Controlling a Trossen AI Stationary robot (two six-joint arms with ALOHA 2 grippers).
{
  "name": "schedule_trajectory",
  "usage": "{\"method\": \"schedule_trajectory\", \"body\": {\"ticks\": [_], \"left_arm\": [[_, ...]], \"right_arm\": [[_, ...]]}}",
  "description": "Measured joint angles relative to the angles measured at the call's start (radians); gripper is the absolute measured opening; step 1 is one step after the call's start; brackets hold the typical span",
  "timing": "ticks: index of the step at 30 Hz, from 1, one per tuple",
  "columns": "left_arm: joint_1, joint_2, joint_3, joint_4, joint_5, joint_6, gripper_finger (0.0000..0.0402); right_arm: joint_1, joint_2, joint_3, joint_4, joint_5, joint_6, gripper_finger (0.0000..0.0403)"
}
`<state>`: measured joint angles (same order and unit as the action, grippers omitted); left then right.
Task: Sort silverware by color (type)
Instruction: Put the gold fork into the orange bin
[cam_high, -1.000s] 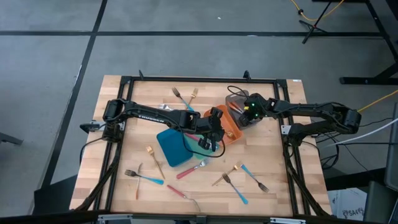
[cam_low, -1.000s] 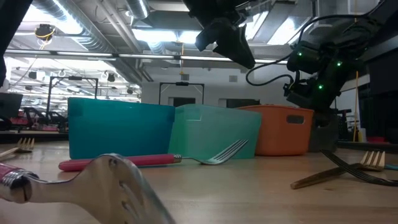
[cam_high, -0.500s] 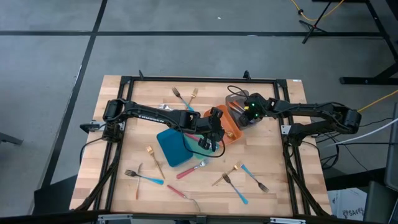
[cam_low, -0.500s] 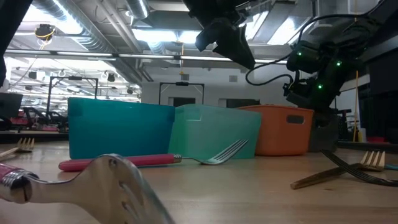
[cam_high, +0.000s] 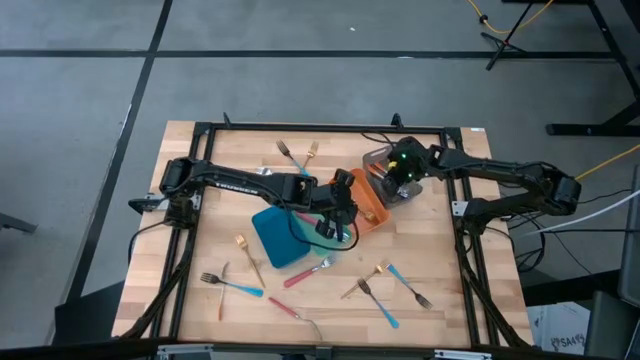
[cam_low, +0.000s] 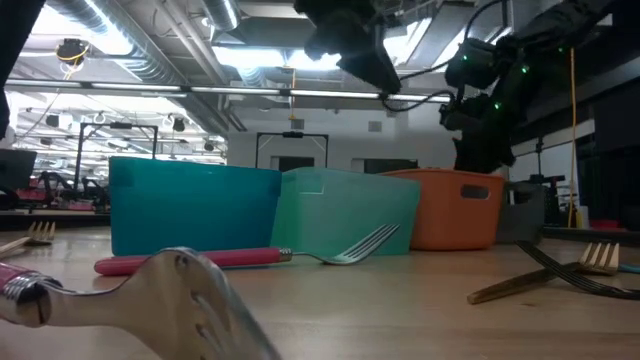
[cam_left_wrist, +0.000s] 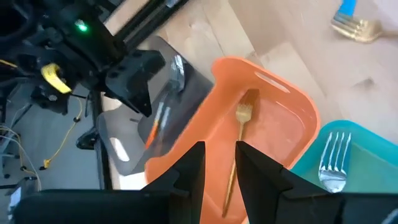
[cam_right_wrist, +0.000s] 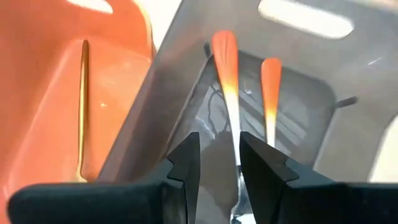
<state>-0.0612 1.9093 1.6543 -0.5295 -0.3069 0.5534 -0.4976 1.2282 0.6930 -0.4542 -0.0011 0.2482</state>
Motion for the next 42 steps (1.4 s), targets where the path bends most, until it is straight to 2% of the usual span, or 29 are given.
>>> {"method": "schedule_trajectory", "body": {"ticks": [15,25,35,42], "left_arm": [[-0.004,-0.235,0.0,-0.352,-0.005,-0.282,0.0082],[-0.052,-0.385,0.0,-0.535,-0.05,-0.54,0.0082],[-0.172,-0.403,0.0,-0.739,-0.076,-0.902,0.0082],[-0.274,-0.404,-0.045,-0.764,-0.078,-1.054,0.0082]], "right_arm": [[0.003,-0.017,0.212,-0.123,0.008,-0.097,0.0104],[0.142,-0.086,0.226,-0.119,0.012,-0.1,0.0104],[0.299,-0.09,0.226,-0.117,0.012,-0.101,0.0104],[0.353,-0.09,0.226,-0.117,0.013,-0.102,0.0104]]}}
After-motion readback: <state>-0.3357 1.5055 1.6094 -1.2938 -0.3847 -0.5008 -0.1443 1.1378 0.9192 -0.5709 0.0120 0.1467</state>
